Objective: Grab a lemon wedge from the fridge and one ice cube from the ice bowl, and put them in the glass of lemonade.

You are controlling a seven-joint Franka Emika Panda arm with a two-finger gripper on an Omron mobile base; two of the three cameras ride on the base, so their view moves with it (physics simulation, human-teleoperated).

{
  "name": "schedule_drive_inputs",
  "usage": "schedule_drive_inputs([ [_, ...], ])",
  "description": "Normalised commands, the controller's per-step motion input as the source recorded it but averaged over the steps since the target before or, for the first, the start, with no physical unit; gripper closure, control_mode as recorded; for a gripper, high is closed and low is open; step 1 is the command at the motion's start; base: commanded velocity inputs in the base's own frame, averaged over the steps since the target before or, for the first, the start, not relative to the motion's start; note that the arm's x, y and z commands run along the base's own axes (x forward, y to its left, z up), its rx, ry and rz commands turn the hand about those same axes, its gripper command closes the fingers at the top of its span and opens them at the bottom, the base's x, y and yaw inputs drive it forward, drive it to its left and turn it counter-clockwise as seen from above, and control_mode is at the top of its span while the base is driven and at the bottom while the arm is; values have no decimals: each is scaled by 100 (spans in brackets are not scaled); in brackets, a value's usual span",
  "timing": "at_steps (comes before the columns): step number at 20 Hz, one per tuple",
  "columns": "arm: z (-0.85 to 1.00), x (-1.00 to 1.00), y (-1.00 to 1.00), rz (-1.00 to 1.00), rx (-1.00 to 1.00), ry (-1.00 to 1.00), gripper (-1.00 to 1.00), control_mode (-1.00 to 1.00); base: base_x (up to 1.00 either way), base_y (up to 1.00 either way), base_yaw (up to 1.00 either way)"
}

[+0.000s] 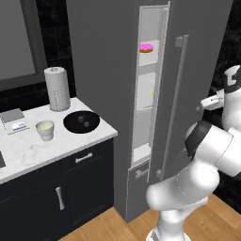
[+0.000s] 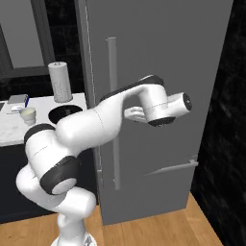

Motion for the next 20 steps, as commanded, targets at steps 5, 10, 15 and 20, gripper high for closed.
schedule_drive_inputs([
  [5, 99, -98, 10, 0, -1, -21, 100, -100, 0, 0, 0],
  [10, 95, -96, 61, 0, -13, -22, 100, -100, 0, 0, 0],
  [15, 35, -66, 100, -1, -34, -19, 100, -100, 0, 0, 0],
  [20, 36, -17, 100, -4, -35, -10, 100, -100, 0, 0, 0],
])
